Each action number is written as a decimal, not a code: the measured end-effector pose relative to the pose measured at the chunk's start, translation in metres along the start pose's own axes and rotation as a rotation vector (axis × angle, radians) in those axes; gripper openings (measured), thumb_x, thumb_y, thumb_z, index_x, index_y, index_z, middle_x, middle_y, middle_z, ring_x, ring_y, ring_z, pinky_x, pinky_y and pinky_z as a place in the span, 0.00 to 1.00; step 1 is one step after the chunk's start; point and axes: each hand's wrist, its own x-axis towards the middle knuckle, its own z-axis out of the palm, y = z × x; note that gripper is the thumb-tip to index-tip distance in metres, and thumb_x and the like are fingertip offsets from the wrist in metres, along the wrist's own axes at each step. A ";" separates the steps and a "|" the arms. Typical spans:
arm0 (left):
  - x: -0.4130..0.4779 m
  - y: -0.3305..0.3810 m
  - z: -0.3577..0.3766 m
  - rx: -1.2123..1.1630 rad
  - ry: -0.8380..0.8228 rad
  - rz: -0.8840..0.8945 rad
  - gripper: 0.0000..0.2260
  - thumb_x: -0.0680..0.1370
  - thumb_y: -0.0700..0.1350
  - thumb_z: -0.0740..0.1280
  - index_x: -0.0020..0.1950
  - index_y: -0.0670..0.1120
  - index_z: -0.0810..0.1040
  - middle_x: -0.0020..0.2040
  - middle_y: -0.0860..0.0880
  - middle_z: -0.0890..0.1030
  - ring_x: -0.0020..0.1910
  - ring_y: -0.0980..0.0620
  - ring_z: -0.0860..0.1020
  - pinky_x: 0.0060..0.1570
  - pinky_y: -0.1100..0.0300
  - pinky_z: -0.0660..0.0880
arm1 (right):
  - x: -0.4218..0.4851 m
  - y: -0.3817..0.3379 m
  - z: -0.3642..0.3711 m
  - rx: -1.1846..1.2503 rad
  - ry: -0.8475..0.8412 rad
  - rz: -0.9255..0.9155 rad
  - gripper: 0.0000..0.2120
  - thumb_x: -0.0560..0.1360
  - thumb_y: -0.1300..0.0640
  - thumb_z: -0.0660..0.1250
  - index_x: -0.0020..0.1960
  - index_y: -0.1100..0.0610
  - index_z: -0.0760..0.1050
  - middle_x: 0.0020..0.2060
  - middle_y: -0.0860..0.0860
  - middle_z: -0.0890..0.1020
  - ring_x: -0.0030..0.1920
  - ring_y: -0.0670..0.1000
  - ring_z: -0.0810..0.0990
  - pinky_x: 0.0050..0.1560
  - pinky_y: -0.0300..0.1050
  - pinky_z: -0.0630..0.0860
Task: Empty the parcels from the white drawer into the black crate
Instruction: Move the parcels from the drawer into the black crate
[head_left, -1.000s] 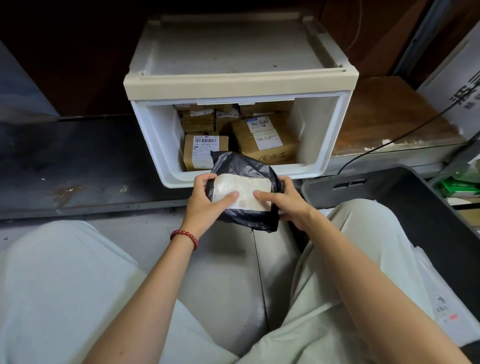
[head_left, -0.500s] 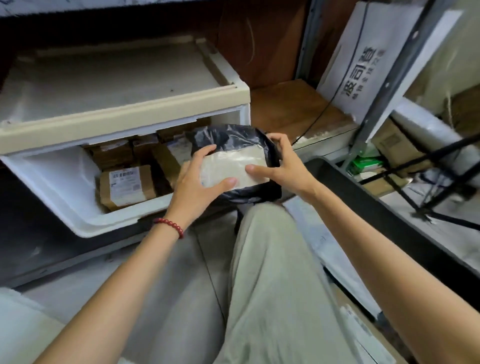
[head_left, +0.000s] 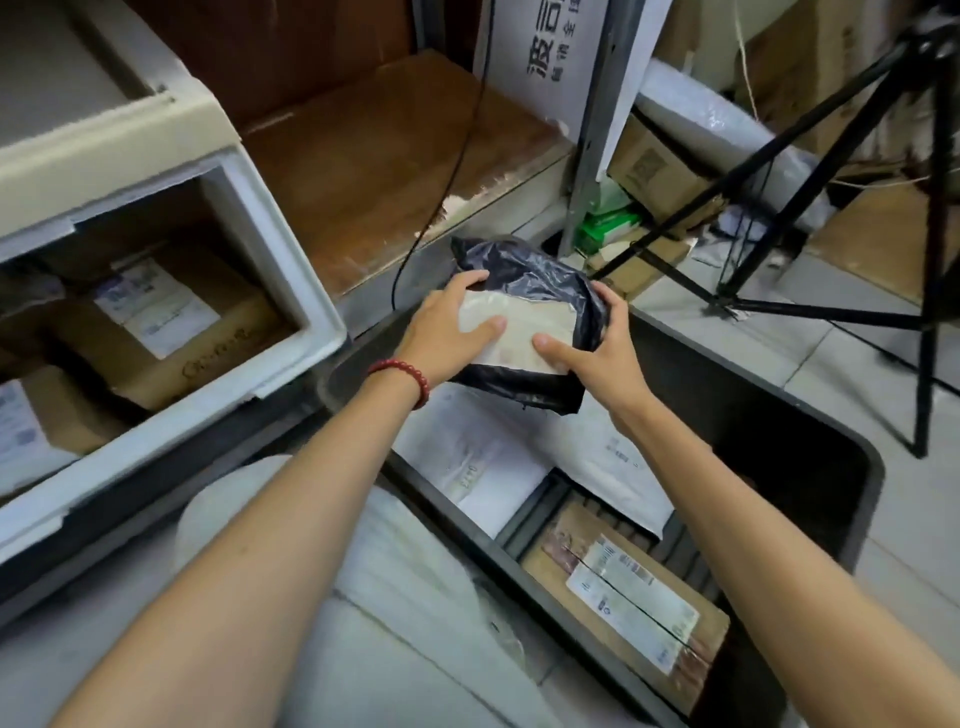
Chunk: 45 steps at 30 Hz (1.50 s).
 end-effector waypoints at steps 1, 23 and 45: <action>0.002 -0.005 0.012 -0.019 -0.020 -0.014 0.27 0.76 0.55 0.67 0.73 0.56 0.63 0.71 0.48 0.67 0.69 0.48 0.67 0.61 0.58 0.64 | -0.001 0.011 -0.005 -0.002 0.017 0.028 0.42 0.66 0.56 0.79 0.71 0.49 0.58 0.62 0.44 0.73 0.61 0.44 0.75 0.66 0.50 0.73; -0.009 0.054 0.226 -0.016 -0.743 0.038 0.36 0.78 0.47 0.67 0.79 0.51 0.48 0.78 0.48 0.55 0.74 0.47 0.62 0.72 0.55 0.60 | -0.075 0.101 -0.129 -0.419 0.694 0.494 0.39 0.73 0.56 0.73 0.77 0.53 0.54 0.76 0.57 0.57 0.74 0.59 0.60 0.71 0.51 0.62; -0.076 -0.029 0.015 0.806 0.027 -0.090 0.24 0.80 0.53 0.58 0.75 0.52 0.59 0.71 0.50 0.68 0.68 0.47 0.66 0.62 0.50 0.64 | -0.051 0.019 0.024 -1.008 0.038 -0.062 0.29 0.77 0.48 0.66 0.74 0.54 0.63 0.73 0.53 0.67 0.71 0.55 0.66 0.68 0.51 0.67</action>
